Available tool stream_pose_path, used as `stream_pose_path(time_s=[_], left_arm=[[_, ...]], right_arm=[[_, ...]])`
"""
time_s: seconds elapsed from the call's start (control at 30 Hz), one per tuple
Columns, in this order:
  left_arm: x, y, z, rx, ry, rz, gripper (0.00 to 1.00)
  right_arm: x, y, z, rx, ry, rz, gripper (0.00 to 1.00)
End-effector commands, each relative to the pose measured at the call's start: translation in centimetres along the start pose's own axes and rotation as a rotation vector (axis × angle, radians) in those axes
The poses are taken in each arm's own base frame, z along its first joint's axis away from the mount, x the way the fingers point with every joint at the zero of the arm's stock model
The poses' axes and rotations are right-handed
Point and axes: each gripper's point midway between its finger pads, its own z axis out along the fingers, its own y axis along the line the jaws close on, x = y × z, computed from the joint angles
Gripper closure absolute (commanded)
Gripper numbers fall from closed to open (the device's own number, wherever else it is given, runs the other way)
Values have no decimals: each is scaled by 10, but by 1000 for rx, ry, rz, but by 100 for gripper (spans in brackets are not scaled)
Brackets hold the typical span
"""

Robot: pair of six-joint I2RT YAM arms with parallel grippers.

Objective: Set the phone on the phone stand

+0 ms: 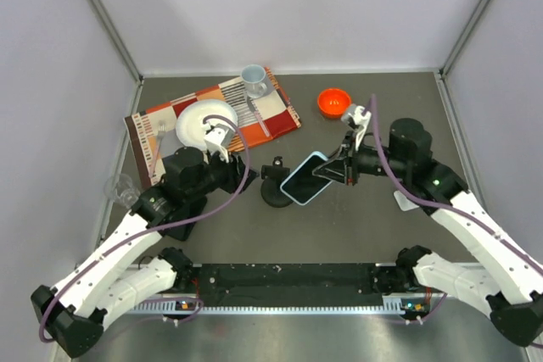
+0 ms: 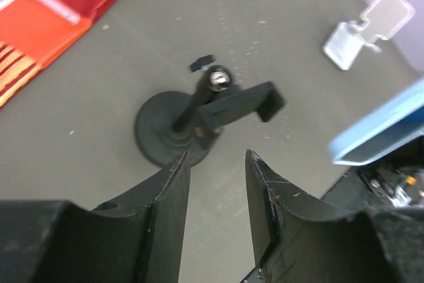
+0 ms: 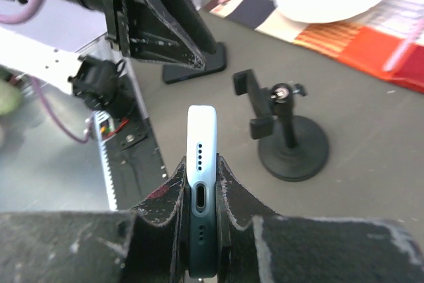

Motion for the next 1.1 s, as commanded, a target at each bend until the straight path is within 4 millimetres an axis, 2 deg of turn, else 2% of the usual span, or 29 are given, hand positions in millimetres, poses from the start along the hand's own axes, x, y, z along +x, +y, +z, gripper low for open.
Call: stream_pose_path(time_s=[0.0, 0.03, 0.07, 0.13, 0.2, 0.33, 0.4, 0.63, 1.07], left_arm=[[6, 34, 7, -223, -32, -47, 57], [9, 28, 8, -217, -38, -32, 57], [2, 30, 10, -239, -78, -21, 56], [7, 23, 15, -239, -80, 6, 56], [2, 20, 18, -255, -98, 26, 56], [11, 12, 28, -282, -64, 74, 58], [12, 17, 29, -329, -75, 77, 59], [13, 6, 39, -315, -67, 83, 67], [7, 9, 47, -344, -90, 111, 71]], right_arm=[[-34, -13, -28, 191, -150, -98, 100], [-37, -10, -34, 200, -171, -111, 100], [-39, -10, -36, 209, -181, -114, 100], [-39, -12, -38, 223, -186, -114, 100], [-39, -10, -38, 216, -186, -113, 100], [-40, -11, -37, 218, -185, -109, 100], [-41, -9, -37, 208, -187, -111, 100], [-40, -8, -37, 205, -186, -116, 100], [-36, -4, -32, 160, -165, -122, 100]])
